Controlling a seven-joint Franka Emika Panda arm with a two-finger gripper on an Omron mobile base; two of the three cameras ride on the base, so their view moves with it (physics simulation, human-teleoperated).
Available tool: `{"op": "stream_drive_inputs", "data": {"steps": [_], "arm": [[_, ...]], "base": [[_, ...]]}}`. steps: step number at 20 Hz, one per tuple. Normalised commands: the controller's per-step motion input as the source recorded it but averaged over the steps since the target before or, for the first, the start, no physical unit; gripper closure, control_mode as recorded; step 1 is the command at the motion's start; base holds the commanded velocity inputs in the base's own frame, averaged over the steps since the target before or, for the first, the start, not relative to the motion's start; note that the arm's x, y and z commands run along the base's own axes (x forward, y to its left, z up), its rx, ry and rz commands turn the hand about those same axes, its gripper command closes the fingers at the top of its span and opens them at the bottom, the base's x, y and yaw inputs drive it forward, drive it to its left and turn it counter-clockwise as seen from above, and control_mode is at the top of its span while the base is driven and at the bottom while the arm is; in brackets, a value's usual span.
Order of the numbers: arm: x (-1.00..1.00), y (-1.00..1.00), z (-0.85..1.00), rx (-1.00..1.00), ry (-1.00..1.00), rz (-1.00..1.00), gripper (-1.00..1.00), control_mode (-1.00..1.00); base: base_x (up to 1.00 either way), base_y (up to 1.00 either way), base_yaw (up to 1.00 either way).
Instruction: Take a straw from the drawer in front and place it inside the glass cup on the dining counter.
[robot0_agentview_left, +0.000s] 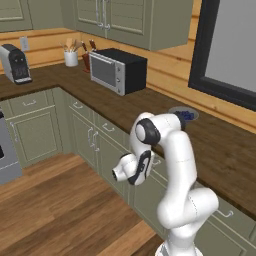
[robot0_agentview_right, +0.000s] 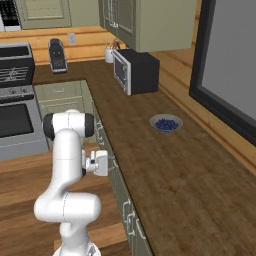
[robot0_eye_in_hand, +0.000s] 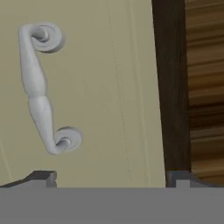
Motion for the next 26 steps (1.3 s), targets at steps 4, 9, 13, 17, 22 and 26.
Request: {"op": "stream_drive_inputs", "data": {"steps": [4,9,13,17,22,26], "arm": [[0.29,-0.2,-0.16,0.0,0.0,0.0,-1.0,-1.0],[0.28,-0.03,-0.27,0.0,0.0,0.0,-1.0,-1.0],[0.24,0.0,-0.3,0.0,0.0,0.0,-1.0,-1.0],[0.14,0.01,-0.19,0.0,0.0,0.01,-1.0,-1.0],[0.0,0.05,-0.01,0.0,0.0,0.04,-1.0,-1.0],[0.22,0.03,0.0,0.01,0.0,0.06,-1.0,-1.0]], "base": [[0.0,0.0,0.0],[0.0,0.0,0.0],[0.0,0.0,0.0],[0.0,0.0,0.0],[0.0,0.0,0.0],[0.0,0.0,0.0]]}}
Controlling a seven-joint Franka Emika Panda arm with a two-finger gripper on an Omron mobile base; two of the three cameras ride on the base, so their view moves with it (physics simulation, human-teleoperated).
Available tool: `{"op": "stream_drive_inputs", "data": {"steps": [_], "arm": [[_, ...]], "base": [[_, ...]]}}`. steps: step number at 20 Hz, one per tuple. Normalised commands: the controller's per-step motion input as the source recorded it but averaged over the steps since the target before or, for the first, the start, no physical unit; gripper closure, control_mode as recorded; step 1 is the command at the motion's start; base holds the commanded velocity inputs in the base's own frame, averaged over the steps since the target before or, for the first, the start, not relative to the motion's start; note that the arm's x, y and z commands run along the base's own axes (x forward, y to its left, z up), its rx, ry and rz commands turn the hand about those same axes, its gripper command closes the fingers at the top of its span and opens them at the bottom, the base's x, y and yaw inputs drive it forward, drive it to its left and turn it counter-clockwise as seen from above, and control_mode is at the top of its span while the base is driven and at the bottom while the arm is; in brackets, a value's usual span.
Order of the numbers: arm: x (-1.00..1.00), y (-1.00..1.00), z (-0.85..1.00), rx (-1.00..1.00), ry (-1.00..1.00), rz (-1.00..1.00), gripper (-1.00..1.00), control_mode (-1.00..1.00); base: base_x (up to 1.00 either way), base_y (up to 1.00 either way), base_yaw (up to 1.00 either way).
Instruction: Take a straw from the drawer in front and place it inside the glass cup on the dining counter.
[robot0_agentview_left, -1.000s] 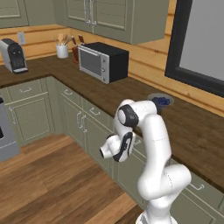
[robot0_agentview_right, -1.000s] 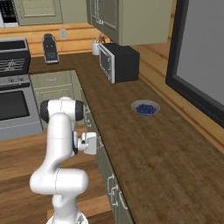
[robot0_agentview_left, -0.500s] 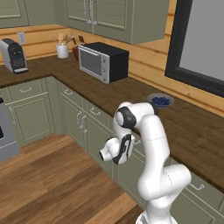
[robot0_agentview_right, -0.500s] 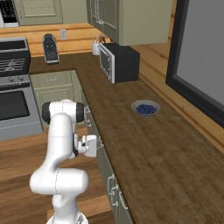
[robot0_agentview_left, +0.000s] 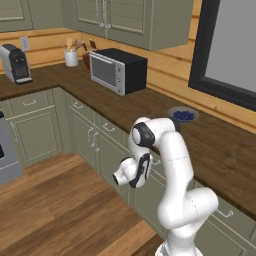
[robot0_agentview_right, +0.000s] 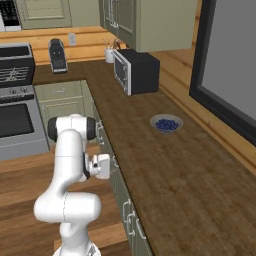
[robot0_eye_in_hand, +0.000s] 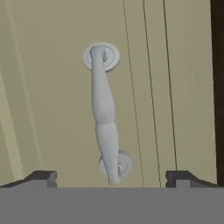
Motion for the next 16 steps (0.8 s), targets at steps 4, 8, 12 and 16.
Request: {"op": "stream_drive_inputs", "data": {"steps": [4,8,12,16], "arm": [[0.5,0.0,0.0,0.0,0.0,0.05,-1.0,-1.0],[0.54,0.0,-0.01,0.0,0.0,0.05,-1.0,-1.0],[0.59,0.0,-0.07,0.0,0.0,0.04,-1.0,-1.0],[0.52,0.0,-0.15,0.0,0.01,0.02,-1.0,-1.0]], "base": [[0.0,0.0,0.0],[0.0,0.0,0.0],[0.0,0.0,0.0],[0.0,0.0,0.0]]}}
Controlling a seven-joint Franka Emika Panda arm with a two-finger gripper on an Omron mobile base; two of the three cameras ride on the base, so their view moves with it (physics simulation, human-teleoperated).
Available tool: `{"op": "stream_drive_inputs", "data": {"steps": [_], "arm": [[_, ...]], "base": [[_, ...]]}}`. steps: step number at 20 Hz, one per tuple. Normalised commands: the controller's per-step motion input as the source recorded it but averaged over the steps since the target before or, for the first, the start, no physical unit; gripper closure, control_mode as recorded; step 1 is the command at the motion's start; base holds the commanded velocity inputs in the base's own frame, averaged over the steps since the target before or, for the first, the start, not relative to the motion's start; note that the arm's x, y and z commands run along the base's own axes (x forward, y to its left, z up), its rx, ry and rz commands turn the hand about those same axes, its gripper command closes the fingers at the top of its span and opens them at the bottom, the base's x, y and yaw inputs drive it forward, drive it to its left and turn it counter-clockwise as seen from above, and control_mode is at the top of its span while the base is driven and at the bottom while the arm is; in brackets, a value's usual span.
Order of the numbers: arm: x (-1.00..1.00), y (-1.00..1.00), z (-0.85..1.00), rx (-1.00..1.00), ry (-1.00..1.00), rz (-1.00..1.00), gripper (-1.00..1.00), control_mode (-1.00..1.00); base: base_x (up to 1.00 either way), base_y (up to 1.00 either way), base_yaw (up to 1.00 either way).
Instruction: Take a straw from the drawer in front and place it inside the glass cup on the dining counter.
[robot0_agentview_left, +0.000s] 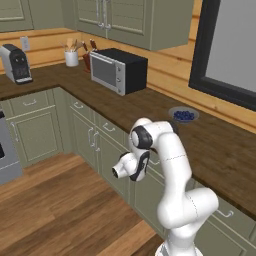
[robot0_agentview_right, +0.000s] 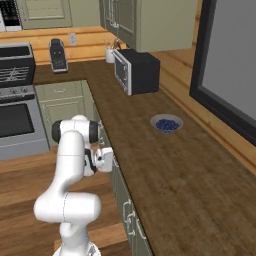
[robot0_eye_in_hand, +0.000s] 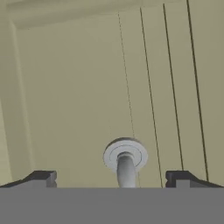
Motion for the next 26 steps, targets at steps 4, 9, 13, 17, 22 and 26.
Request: {"op": "stream_drive_inputs", "data": {"steps": [4,9,13,17,22,26], "arm": [[0.25,0.0,-0.08,0.0,0.0,0.01,1.0,-1.0],[-0.08,0.0,0.0,0.0,0.0,0.0,1.0,-1.0],[-0.5,0.0,0.0,0.01,0.0,0.0,1.0,-1.0],[-0.67,0.25,0.0,0.05,0.0,0.0,1.0,-1.0],[-0.72,0.73,0.01,0.06,0.0,0.0,1.0,-1.0],[-0.6,0.97,0.01,0.06,0.02,0.0,1.0,-1.0]], "base": [[0.0,0.0,0.0],[0.0,0.0,0.0],[0.0,0.0,0.0],[0.0,0.0,0.0],[0.0,0.0,0.0],[0.0,0.0,0.0]]}}
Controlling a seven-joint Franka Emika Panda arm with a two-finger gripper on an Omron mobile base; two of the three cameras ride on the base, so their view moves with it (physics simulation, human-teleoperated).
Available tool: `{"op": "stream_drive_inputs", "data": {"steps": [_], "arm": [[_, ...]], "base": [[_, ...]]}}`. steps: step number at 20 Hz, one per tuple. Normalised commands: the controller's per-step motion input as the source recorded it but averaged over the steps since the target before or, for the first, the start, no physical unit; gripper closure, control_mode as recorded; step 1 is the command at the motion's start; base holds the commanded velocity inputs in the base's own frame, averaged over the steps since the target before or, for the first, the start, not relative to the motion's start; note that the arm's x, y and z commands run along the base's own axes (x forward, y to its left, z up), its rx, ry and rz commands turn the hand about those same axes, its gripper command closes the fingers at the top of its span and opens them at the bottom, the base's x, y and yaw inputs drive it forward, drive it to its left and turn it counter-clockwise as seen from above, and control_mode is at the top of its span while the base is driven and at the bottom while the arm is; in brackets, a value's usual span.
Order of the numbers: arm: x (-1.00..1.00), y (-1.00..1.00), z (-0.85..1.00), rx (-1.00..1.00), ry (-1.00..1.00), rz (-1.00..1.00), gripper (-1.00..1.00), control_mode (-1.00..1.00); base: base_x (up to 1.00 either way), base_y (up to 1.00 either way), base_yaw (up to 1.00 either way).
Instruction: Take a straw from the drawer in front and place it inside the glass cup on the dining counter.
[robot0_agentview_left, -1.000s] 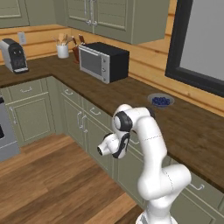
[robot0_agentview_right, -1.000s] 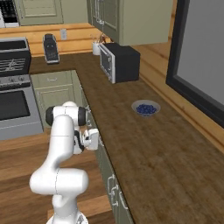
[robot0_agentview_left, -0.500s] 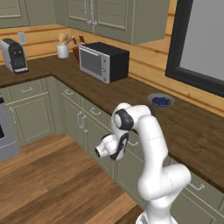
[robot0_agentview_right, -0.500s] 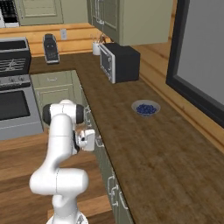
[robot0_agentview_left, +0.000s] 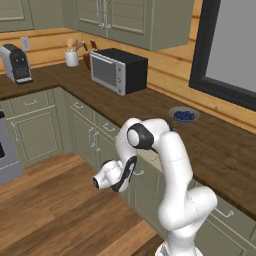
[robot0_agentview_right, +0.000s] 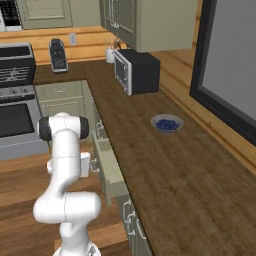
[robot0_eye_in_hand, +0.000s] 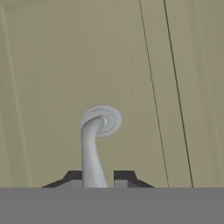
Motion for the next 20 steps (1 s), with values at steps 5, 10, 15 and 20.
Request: {"op": "stream_drive_inputs", "data": {"steps": [5,10,15,20], "arm": [[-0.43,1.0,0.0,0.03,0.07,0.01,1.0,-1.0],[-0.36,1.0,0.0,0.02,0.1,0.02,1.0,-1.0],[-0.3,1.0,0.0,0.02,0.12,0.02,1.0,-1.0],[-0.19,0.92,0.02,0.07,0.16,0.02,-1.0,-1.0]], "base": [[0.0,0.0,0.0],[0.0,0.0,0.0],[0.0,0.0,0.0],[0.0,0.0,0.0]]}}
